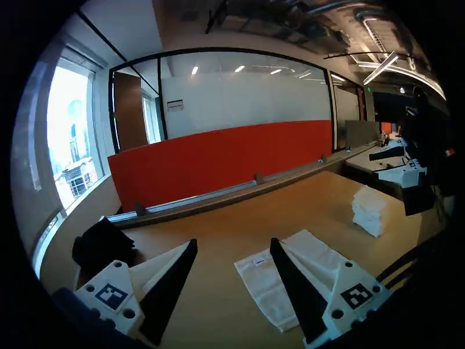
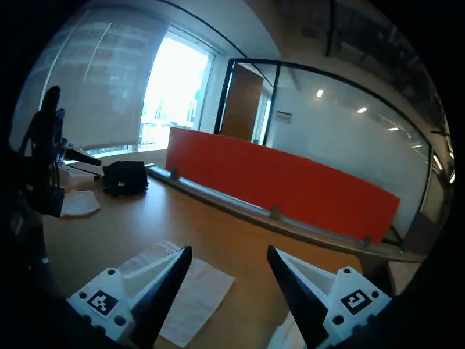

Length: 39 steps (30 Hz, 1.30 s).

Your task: Fold towel

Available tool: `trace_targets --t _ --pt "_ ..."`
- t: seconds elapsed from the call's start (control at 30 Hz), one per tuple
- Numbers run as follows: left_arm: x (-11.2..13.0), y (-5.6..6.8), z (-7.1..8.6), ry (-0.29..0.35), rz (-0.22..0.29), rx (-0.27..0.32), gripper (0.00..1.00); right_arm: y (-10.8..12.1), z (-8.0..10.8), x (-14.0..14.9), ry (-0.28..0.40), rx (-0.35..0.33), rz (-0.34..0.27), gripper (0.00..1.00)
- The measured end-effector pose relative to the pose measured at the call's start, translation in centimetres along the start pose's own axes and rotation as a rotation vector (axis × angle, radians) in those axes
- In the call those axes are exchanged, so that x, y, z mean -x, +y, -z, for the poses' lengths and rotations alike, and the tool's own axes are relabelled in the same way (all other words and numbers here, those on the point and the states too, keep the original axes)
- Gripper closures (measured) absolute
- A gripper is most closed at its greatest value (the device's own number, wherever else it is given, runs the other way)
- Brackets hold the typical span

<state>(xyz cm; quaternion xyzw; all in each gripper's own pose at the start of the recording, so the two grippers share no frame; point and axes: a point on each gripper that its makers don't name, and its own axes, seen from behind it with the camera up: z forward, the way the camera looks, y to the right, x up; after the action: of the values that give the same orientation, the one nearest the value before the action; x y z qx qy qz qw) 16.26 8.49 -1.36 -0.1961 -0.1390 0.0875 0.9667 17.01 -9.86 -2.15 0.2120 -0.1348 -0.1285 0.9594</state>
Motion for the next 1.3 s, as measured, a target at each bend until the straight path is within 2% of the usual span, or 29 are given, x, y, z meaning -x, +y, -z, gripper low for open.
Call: trace_targets --t 0.27,0.5,0.97,1.3 --pt "3.5 1.3 -0.9 -0.053 -0.019 0.014 0.07 -1.6 -0.7 3.7 -0.053 -0.033 0.011 0.0" --pt "7.3 2.9 -1.7 -0.115 -0.011 0.046 0.07 -2.7 -1.3 7.9 -0.119 -0.057 0.004 0.0" --pt "15.6 6.0 -3.3 -0.276 0.005 0.119 0.07 -4.9 -2.4 15.7 -0.242 -0.1 0.0 0.0" --pt "20.5 7.7 -3.9 -0.377 -0.001 0.169 0.07 -6.8 -3.2 20.3 -0.322 -0.132 -0.019 0.0"
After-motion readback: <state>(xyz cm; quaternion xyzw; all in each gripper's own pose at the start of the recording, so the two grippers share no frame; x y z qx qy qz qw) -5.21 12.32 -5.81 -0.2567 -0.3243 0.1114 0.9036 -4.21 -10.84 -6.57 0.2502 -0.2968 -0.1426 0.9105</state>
